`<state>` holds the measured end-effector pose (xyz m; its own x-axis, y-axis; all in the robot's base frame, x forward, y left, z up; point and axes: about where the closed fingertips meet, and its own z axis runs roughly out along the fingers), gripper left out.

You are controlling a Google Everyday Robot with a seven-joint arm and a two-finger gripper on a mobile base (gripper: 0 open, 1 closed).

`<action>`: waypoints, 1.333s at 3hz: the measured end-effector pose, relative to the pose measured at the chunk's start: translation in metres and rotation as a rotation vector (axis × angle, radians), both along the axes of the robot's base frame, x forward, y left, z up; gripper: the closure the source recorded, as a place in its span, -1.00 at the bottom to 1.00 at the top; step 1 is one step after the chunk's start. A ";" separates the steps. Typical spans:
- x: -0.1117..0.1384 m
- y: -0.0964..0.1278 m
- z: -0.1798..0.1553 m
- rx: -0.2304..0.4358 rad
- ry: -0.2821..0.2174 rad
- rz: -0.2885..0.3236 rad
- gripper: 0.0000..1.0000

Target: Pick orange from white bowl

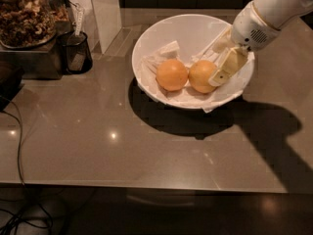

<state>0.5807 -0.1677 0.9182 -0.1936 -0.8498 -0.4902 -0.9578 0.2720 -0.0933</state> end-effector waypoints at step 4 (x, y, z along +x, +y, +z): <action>0.021 0.009 -0.048 0.018 0.098 -0.010 -0.34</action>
Offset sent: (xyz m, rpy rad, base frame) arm 0.0214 -0.0004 -0.0403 0.0210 0.0708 -0.0253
